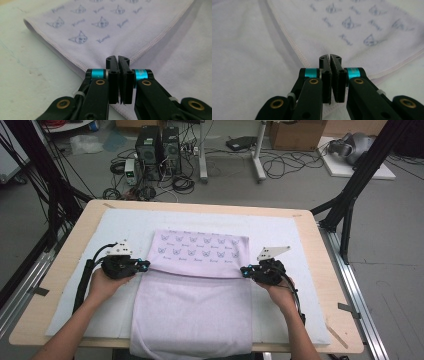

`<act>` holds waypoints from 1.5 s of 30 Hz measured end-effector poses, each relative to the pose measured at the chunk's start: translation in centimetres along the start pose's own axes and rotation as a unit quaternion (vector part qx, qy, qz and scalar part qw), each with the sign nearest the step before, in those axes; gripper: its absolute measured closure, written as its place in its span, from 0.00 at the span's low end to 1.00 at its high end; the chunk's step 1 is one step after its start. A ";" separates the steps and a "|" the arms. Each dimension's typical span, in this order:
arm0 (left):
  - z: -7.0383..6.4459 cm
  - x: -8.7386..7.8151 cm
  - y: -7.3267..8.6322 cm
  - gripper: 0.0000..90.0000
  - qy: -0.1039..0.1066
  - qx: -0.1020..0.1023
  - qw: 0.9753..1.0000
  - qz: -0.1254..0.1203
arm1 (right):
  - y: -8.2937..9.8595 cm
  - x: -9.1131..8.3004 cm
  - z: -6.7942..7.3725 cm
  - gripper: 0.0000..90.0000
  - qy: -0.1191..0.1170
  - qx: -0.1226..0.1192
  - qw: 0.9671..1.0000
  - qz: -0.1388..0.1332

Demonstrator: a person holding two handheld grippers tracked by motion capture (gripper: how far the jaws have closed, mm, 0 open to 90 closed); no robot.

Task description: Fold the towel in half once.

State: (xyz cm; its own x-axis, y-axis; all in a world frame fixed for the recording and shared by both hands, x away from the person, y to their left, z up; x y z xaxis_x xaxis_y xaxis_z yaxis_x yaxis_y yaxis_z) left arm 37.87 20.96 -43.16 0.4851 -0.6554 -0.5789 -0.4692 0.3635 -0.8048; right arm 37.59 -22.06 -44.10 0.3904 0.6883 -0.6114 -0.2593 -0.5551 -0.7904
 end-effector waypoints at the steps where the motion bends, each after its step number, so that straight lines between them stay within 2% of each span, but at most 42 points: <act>1: -0.1 -0.5 -0.3 0.97 0.000 0.000 1.000 -0.005 | -0.5 -0.5 0.1 0.98 -0.001 -0.004 1.000 -0.010; 4: -1.2 -2.2 -0.4 0.97 0.006 0.010 1.000 -0.008 | -1.5 -2.1 1.1 0.98 -0.003 -0.015 1.000 -0.026; 7: -2.7 -3.6 0.4 0.97 0.008 0.021 1.000 -0.009 | -1.8 -3.8 3.1 0.98 -0.011 -0.030 0.999 -0.031; 12: -6.0 -6.1 2.8 0.96 0.017 0.043 0.999 -0.002 | -0.4 -4.9 6.6 0.98 -0.030 -0.045 0.998 -0.026; 15: -8.1 -7.3 4.7 0.96 0.031 0.053 0.998 0.002 | 0.6 -5.5 8.7 0.98 -0.043 -0.044 0.998 -0.027; 16: -8.4 -7.4 5.1 0.96 0.036 0.057 0.998 0.004 | 1.0 -5.8 9.4 0.97 -0.049 -0.045 0.997 -0.031; 17: -8.7 -7.3 5.5 0.94 0.040 0.056 0.998 0.008 | 1.2 -5.9 9.7 0.95 -0.053 -0.046 0.997 -0.031; 18: -8.7 -7.2 5.8 0.87 0.038 0.059 0.997 0.014 | 1.4 -5.9 9.9 0.87 -0.057 -0.044 0.997 -0.032; 19: -8.6 -6.9 5.9 0.80 0.038 0.057 0.997 0.018 | 1.6 -5.7 10.0 0.81 -0.062 -0.036 0.997 -0.033; 21: -8.2 -6.3 6.0 0.74 0.038 0.054 0.998 0.023 | 1.7 -5.4 9.8 0.76 -0.059 -0.037 0.997 -0.027; 25: -7.4 -4.8 6.3 0.72 0.044 0.049 0.997 0.038 | 2.0 -3.6 9.4 0.68 -0.064 -0.036 0.997 -0.015; 29: -7.2 -3.1 7.3 0.71 0.050 0.053 0.995 0.074 | 2.7 -1.6 9.5 0.64 -0.075 -0.036 0.996 0.013; 30: -7.2 -2.9 7.6 0.73 0.050 0.052 0.994 0.077 | 3.0 -1.0 9.5 0.65 -0.078 -0.038 0.996 0.023; 31: -7.3 -2.9 7.7 0.76 0.052 0.055 0.995 0.066 | 3.2 -0.8 9.6 0.70 -0.080 -0.038 0.996 0.030; 32: -7.3 -3.0 7.8 0.85 0.057 0.055 0.995 0.067 | 3.4 -0.5 9.8 0.76 -0.081 -0.043 0.995 0.044; 33: -7.4 -3.1 7.7 0.92 0.057 0.057 0.994 0.067 | 3.6 -0.4 9.9 0.86 -0.072 -0.049 0.995 0.044; 35: -7.5 -3.2 7.6 0.97 0.053 0.059 0.994 0.069 | 3.5 -0.5 9.9 0.96 -0.083 -0.048 0.994 0.044; 37: -7.6 -3.6 7.3 0.98 0.051 0.061 0.995 0.064 | 3.2 -0.6 10.0 0.97 -0.082 -0.058 0.994 0.047; 38: -7.6 -3.9 7.0 0.98 0.051 0.062 0.995 0.058 | 3.1 -0.8 10.1 0.97 -0.082 -0.056 0.994 0.044; 40: -7.9 -4.7 6.5 0.98 0.051 0.059 0.996 0.045 | 2.6 -1.4 10.1 0.97 -0.082 -0.057 0.995 0.027; 45: -9.0 -6.9 6.0 0.98 0.055 0.068 0.996 0.030 | 1.1 -3.6 10.8 0.97 -0.078 -0.064 0.995 -0.006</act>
State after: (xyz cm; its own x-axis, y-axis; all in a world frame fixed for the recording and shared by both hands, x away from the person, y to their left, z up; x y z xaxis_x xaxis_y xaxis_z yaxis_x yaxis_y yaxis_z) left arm 25.08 21.67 -42.84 0.3730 -0.6956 -0.6140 -0.3875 0.4845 -0.7843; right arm 26.33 -20.14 -43.18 0.2491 0.7538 -0.6080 -0.1364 -0.5943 -0.7926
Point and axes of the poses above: each handheld gripper's, and its own axes: x roughly forward along the jaws, y roughly out of its underside, z roughly to its left, the point moved 4 cm from there along x, roughly forward along the jaws, and after that the axes turned 8 degrees about -x, right-handed, at the moved point
